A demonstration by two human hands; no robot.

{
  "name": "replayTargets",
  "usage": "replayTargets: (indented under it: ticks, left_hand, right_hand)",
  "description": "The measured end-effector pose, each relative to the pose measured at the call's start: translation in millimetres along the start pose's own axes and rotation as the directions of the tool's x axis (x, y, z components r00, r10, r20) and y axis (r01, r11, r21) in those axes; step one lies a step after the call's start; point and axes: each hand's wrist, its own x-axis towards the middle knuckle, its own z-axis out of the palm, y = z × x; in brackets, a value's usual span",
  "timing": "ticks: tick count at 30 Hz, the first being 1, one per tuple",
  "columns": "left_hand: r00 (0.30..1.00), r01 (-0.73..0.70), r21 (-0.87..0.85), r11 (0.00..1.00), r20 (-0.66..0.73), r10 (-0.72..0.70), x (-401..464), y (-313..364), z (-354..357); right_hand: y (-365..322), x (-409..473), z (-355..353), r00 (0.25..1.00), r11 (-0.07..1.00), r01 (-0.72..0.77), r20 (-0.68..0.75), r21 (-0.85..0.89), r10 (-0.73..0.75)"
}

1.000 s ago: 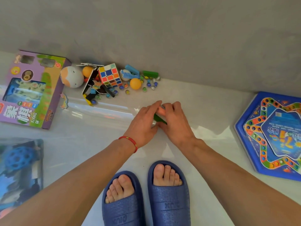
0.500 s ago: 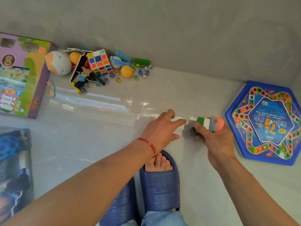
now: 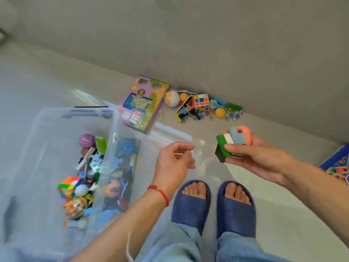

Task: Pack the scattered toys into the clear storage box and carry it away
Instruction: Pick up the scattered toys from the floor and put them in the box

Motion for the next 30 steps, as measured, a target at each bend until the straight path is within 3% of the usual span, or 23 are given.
replayTargets:
  ticks: [3, 6, 9, 12, 15, 18, 20, 21, 23, 25, 26, 30]
  left_hand:
    - [0.943, -0.065, -0.145, 0.987, -0.333, 0.013, -26.5, 16.4, -97.7]
    - [0.816, -0.062, -0.299, 0.952, -0.564, -0.124, -46.6, 12.3, -182.8]
    - [0.753, 0.031, -0.545, 0.838, -0.539, -0.378, -59.3, 5.5, -238.7]
    - [0.761, 0.184, -0.603, 0.776, -0.412, -0.501, -66.9, -0.5, -268.4]
    - [0.767, 0.192, -0.469, 0.862, -0.477, -0.43, -60.1, -4.2, -265.2]
    - [0.832, 0.016, -0.293, 0.956, -0.527, -0.175, -43.6, 13.0, -225.7]
    - [0.874, -0.094, -0.153, 0.984, -0.487, 0.007, -25.7, 26.4, -188.1]
    - [0.894, -0.126, -0.102, 0.987, -0.442, 0.068, -14.2, 31.8, -167.6]
    - [0.934, -0.141, 0.004, 0.99, -0.333, 0.134, 16.1, 34.8, -126.3]
    - [0.963, -0.124, 0.117, 0.985, -0.227, 0.148, 51.4, 28.6, -89.2]
    - [0.97, -0.121, 0.184, 0.975, -0.184, 0.155, 71.2, 23.6, -73.6]
    - [0.974, -0.176, 0.49, 0.854, -0.04, 0.224, 156.1, 4.6, -36.9]
  right_hand:
    - [-14.6, 9.6, 109.3, 0.975, 0.985, -0.017, 0.214, -0.172, 0.054]
    - [-8.5, 16.6, 212.8, 0.949, 0.954, -0.019, 0.295, -0.3, 0.112]
    - [2.7, 17.4, 284.6, 0.916, 0.885, -0.024, 0.343, -0.465, 0.206]
    - [7.4, 22.6, 305.0, 0.916, 0.77, -0.021, 0.297, -0.637, 0.271]
    - [1.0, 38.0, 266.8, 0.981, 0.649, 0.03, 0.148, -0.76, 0.128]
    - [-5.6, 53.8, 186.2, 1.0, 0.547, -0.029, -0.031, -0.836, 0.005]
    - [-6.5, 61.5, 128.5, 0.985, 0.48, -0.115, -0.161, -0.87, -0.057]
    - [-6.2, 64.7, 102.7, 0.972, 0.426, -0.158, -0.216, -0.891, -0.092]
    - [-7.9, 73.3, 55.4, 0.946, 0.188, -0.233, -0.267, -0.954, -0.186]
    - [-11.3, 87.3, 20.6, 0.942, -0.081, -0.239, -0.21, -0.968, -0.261]
    - [-12.2, 98.5, 7.6, 0.944, -0.162, -0.219, -0.167, -0.962, -0.286]
    - [-23.5, 157.7, -4.3, 0.894, -0.346, -0.074, 0.091, -0.935, -0.438]
